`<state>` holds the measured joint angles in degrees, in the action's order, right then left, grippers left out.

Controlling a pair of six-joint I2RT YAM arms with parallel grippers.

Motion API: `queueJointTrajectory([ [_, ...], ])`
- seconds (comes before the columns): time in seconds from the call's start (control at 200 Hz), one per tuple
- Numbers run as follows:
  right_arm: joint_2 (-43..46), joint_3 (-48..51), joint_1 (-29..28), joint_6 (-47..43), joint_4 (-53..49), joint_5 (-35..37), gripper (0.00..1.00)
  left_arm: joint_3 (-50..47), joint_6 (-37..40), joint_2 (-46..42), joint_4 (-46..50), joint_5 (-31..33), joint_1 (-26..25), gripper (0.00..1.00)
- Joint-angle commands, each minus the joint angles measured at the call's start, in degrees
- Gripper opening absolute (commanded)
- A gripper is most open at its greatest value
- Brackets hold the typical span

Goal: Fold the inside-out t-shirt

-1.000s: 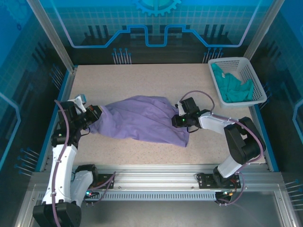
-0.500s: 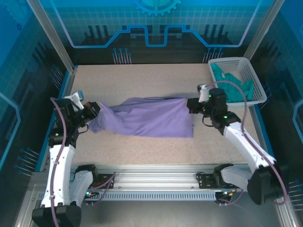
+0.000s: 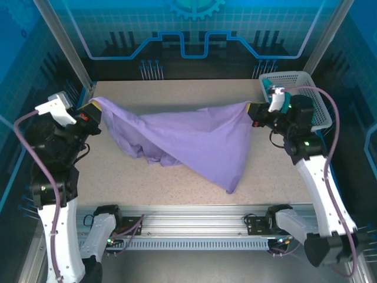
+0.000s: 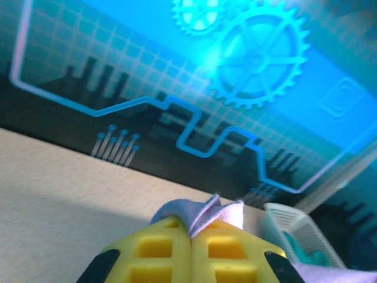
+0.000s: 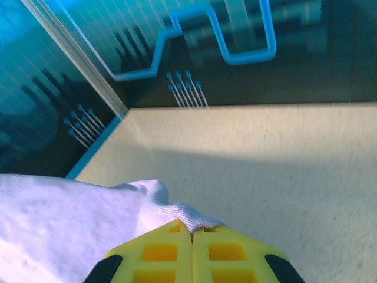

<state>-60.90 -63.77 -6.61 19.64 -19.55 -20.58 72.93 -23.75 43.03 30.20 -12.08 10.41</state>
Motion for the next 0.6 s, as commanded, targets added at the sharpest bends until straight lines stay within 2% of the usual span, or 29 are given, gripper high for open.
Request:
queueJointTrajectory([
  [0.0, -8.6, 2.9, -1.9, 0.3, -0.4, -2.2, 0.0, -3.9, 5.6, 3.7, 2.3, 7.2, 0.6, 0.0],
  [0.2, -34.0, -4.9, -3.4, 1.7, 2.9, -3.4, 0.0, -11.6, 4.6, 10.9, -1.9, 1.7, 0.7, 0.0],
  [0.315, -44.1, -10.7, -3.3, 1.6, 1.2, -4.2, 0.1, -12.2, 4.3, 13.2, -2.7, -1.5, 0.7, 0.0],
  [0.445, -46.5, -12.0, -3.2, -0.1, -1.0, -2.2, 0.24, -12.7, 5.1, 13.2, -3.0, -1.4, 0.7, 0.0],
  [0.595, -41.9, -5.6, -3.0, -1.9, -2.3, 2.5, 0.36, -13.6, 5.6, 12.6, -3.4, -1.7, 0.7, 0.0],
])
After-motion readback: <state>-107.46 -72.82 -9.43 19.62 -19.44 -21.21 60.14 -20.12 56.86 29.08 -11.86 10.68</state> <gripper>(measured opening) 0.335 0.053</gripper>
